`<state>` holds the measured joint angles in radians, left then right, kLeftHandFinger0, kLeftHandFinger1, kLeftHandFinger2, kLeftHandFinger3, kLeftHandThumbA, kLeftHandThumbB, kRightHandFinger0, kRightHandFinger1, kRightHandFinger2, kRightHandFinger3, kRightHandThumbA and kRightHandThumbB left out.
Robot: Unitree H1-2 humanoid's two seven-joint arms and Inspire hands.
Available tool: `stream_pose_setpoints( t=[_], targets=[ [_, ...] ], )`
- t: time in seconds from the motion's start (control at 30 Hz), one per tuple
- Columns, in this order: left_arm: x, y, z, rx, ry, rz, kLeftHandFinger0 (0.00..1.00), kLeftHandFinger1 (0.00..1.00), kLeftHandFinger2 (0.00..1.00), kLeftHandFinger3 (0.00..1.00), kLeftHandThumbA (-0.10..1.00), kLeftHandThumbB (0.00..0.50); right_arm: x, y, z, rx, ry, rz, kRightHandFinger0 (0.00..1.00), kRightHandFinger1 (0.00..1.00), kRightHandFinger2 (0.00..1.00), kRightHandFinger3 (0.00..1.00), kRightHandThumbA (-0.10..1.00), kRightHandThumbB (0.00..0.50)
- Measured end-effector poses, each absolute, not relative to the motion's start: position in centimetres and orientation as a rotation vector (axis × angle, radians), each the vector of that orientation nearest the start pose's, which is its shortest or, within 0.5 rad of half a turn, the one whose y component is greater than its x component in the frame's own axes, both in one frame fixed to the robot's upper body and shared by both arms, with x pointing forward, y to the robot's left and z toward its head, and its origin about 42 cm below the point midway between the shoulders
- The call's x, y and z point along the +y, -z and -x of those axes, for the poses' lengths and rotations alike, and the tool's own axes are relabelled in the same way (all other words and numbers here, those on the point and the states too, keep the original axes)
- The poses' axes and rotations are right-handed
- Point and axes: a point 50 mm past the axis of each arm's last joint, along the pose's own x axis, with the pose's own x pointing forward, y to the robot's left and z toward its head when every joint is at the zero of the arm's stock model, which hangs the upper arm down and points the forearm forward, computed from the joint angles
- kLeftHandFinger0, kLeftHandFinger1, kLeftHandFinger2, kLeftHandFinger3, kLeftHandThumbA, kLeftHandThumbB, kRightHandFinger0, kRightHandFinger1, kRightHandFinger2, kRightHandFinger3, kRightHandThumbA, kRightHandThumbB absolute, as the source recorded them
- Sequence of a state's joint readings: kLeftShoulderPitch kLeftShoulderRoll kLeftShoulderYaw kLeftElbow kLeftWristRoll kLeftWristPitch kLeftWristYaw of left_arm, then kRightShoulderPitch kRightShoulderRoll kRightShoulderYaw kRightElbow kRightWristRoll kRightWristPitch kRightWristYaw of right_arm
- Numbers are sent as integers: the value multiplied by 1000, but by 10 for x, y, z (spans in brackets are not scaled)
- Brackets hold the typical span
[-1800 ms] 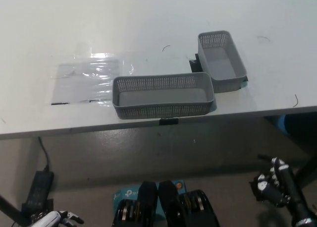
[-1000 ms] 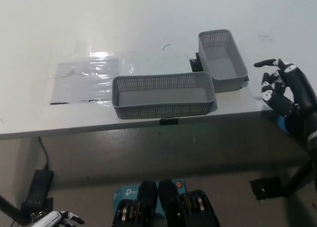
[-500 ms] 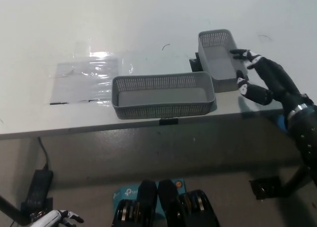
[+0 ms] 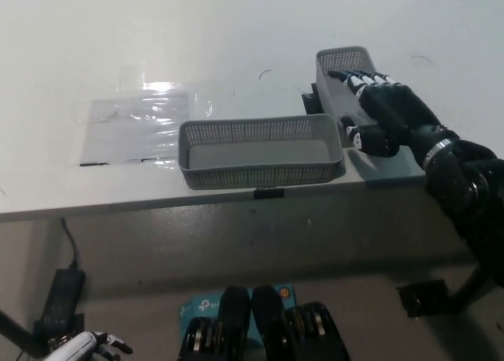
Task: The robot uses its right hand to pick up the grey box kept on the middle on the desk and place it on top of another box next to it in a right angle
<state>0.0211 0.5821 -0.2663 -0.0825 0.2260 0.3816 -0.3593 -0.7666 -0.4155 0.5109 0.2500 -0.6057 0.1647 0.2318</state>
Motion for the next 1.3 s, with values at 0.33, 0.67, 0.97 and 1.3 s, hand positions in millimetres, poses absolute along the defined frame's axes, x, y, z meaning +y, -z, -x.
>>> stream_pose_setpoints(
  t=[0.33, 0.67, 0.97, 1.3],
  targets=[
    [330, -97, -261, 482, 464, -767, 376, 409, 543, 677, 264, 327, -203, -236, -486, -99, -487, 1436, 1000, 1000, 1000, 1000, 265, 324],
    [331, -98, -261, 481, 457, -768, 365, 397, 542, 686, 293, 331, -218, -227, -500, -40, -515, 1490, 1000, 1000, 1000, 1000, 167, 230],
    [331, -103, -262, 466, 461, -784, 405, 432, 565, 720, 306, 321, -199, -230, -514, -58, -555, 1496, 0, 94, 274, 1000, -94, 123],
    [333, -106, -264, 469, 472, -791, 385, 415, 568, 704, 334, 336, -184, -221, -511, -269, -508, 1704, 15, 167, 448, 436, -100, 0]
  ],
)
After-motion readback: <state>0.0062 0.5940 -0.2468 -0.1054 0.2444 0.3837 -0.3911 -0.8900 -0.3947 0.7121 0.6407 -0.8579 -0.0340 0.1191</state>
